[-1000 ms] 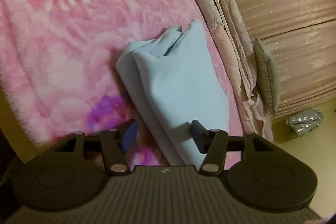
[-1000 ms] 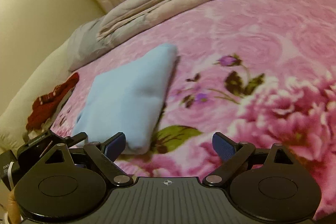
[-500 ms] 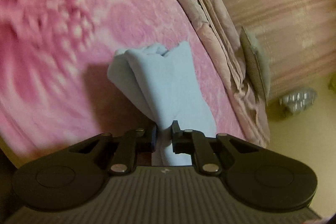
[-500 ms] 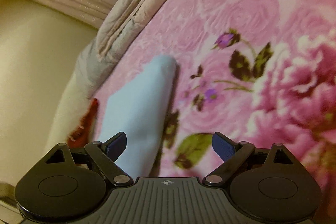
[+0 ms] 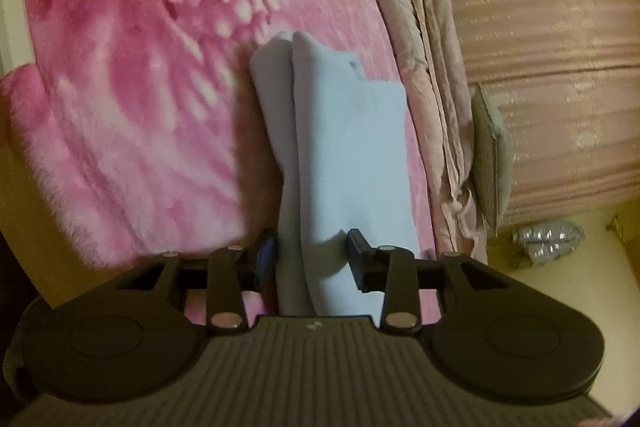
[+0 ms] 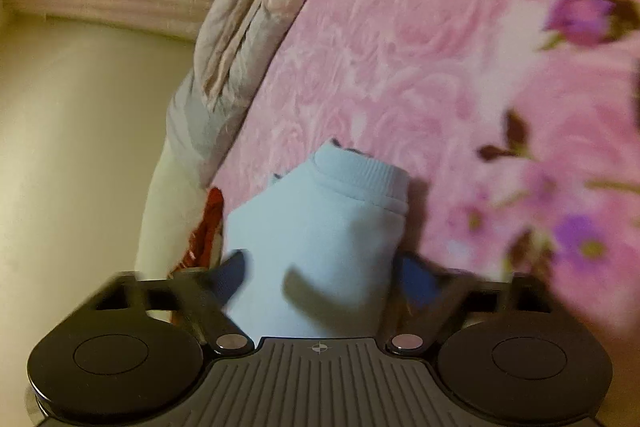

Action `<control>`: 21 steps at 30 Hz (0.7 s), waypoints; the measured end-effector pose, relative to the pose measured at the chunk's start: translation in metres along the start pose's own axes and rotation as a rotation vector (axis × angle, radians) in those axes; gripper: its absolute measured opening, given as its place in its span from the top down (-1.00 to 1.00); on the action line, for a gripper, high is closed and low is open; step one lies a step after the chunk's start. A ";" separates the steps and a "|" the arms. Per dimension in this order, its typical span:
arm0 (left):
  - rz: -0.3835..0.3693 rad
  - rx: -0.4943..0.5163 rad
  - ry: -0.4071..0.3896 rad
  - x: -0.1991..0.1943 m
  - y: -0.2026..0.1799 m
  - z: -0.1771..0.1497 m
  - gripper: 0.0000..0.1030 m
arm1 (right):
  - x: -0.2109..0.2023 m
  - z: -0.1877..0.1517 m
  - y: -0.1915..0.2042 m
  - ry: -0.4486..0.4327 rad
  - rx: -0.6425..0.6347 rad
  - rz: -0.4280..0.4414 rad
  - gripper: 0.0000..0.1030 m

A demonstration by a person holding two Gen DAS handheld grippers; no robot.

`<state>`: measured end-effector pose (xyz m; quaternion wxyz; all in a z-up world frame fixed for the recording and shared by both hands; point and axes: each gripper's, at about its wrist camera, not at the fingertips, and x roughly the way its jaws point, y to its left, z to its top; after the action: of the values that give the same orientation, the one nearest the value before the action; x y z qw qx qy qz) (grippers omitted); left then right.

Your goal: Fold clothes

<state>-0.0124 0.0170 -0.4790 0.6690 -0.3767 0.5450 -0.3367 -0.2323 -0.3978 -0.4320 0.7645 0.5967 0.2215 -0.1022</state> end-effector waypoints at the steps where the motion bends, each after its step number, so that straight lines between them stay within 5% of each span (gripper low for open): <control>1: -0.003 0.002 0.011 0.002 -0.001 0.005 0.73 | 0.004 -0.002 0.000 0.004 -0.028 -0.041 0.15; 3: 0.004 0.044 0.042 0.001 -0.007 0.014 0.76 | -0.003 -0.008 -0.004 -0.016 -0.043 -0.049 0.53; 12: 0.071 0.235 0.179 0.005 -0.025 0.077 0.73 | -0.061 -0.103 0.005 -0.017 0.059 -0.066 0.59; 13: 0.070 0.239 0.184 0.006 -0.025 0.080 0.71 | -0.063 -0.113 0.008 -0.006 0.046 -0.070 0.56; 15: 0.063 0.231 0.187 0.006 -0.024 0.085 0.65 | -0.071 -0.120 0.014 0.005 -0.006 -0.097 -0.11; 16: 0.059 0.233 0.185 0.005 -0.024 0.086 0.63 | -0.076 -0.117 0.018 -0.006 -0.056 -0.130 -0.27; 21: 0.027 0.237 0.150 -0.001 -0.020 0.083 0.34 | -0.096 -0.076 0.028 -0.118 -0.240 -0.188 -0.34</control>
<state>0.0684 0.0198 -0.4506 0.6708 -0.2615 0.5550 -0.4167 -0.3219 -0.3281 -0.3783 0.8292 0.4704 0.2417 -0.1810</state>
